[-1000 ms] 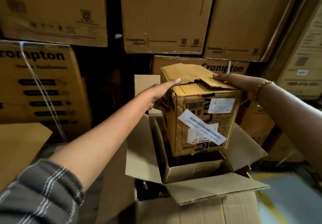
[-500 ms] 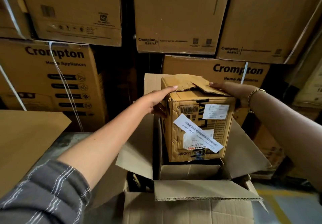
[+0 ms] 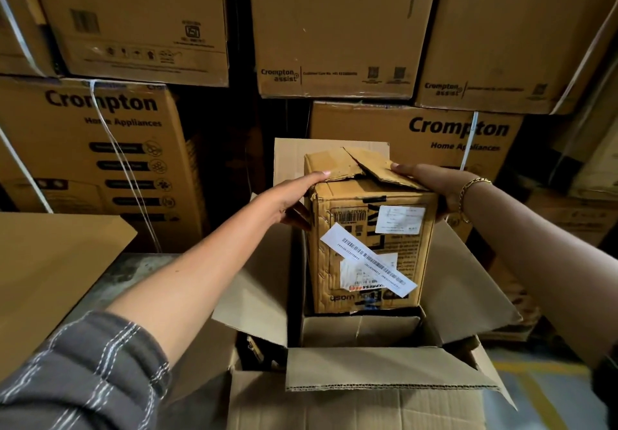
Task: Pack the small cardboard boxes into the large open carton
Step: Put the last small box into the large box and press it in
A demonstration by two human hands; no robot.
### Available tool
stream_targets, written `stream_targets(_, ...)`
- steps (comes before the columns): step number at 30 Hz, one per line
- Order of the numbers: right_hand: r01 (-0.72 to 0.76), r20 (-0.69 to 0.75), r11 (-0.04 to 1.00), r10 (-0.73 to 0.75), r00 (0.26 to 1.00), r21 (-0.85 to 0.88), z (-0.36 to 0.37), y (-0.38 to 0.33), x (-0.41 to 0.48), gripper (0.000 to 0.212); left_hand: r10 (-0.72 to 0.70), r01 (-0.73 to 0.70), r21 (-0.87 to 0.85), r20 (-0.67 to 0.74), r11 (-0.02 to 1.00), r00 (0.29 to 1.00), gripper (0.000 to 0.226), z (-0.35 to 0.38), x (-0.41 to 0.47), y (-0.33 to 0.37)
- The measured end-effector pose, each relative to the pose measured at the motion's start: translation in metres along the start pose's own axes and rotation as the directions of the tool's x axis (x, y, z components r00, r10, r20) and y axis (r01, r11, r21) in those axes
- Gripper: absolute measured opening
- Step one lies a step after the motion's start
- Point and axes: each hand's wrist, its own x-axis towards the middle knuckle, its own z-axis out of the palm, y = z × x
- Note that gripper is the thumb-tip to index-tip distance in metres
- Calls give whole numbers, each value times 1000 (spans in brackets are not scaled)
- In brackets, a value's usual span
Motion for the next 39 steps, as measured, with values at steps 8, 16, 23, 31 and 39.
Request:
stream_targets(8,-26,-11,999,25,1000,-22,12,16,15,75,-63,63,14,31,998,998,35,4,19,-26)
stream_targets(16,-53,-22,999,53,998,1,37,45,35,78,-129,130,113,-18,985,991,79,10,35,-63)
stream_targets(23,117,64,967,-106,992,-226,78,86,47,50,-82,94,398,-47,913,996,40,27,46,-113)
stream_targets(31,226,-39,824,-287,957,-519,99,110,56,89,-1,15,465,-31,885,1000,104,36,34,-136)
stream_targets(39,188,44,415,-332,942,-890,121,190,68,74,-51,-105,941,128,322,990,78,75,9,-181)
